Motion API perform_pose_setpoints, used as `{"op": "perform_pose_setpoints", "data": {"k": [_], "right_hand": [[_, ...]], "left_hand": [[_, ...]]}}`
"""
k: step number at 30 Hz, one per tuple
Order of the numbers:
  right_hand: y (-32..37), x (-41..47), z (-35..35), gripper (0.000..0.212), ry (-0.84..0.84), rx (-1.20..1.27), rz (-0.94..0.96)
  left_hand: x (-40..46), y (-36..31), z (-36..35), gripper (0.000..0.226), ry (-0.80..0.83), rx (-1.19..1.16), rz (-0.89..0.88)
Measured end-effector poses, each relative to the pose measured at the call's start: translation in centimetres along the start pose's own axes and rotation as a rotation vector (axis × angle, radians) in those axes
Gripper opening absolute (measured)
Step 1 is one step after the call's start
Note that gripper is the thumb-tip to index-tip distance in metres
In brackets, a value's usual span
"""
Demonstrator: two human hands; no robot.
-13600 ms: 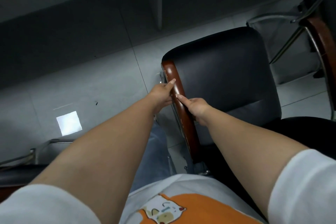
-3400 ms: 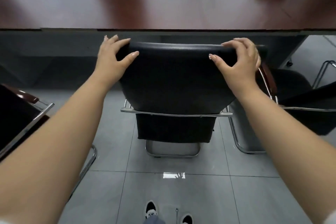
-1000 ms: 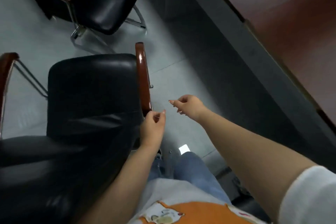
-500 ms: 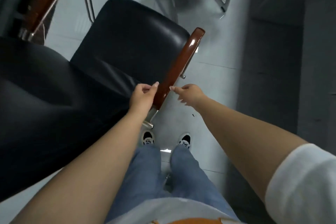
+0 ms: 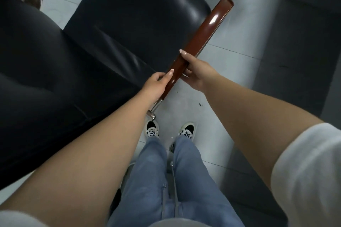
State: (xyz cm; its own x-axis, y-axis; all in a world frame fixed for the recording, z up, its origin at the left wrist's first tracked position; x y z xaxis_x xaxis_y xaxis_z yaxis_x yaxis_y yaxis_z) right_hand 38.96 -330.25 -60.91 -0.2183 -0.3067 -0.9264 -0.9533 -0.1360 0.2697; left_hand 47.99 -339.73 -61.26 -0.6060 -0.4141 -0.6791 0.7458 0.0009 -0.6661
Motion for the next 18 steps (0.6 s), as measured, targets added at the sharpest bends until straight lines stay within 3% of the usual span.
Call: {"op": "perform_pose_setpoints", "data": {"k": [7,14,18], "right_hand": [[-1.7,-0.9,0.0,0.041,-0.057,0.066,0.039],[-8.6,-2.2,0.9,0.039,-0.078,0.196,-0.019],[-11.6,-3.5,1.5,0.025,-0.085,0.196,-0.056]], "left_hand": [[-1.4,-0.3,0.3,0.042,0.113,0.112,0.016],[-5.2,3.6,0.9,0.039,0.226,0.187,0.054],[-7.4,5.1,1.1,0.044,0.262,0.211,0.067]]}}
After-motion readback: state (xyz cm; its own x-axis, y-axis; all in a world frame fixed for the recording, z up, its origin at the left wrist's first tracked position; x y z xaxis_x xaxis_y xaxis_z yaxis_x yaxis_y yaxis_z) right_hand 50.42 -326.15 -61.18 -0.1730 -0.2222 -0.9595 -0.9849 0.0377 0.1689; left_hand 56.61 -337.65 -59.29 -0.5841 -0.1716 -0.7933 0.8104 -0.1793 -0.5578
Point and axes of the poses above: each hand's wrist, its own x-axis towards the middle knuckle, its own z-axis out of the back of the hand, y = z × x, the point moved 5 cm from there along x, towards the middle knuckle, and after that the axes turned 9 degrees about -z, right-handed, at the moved point
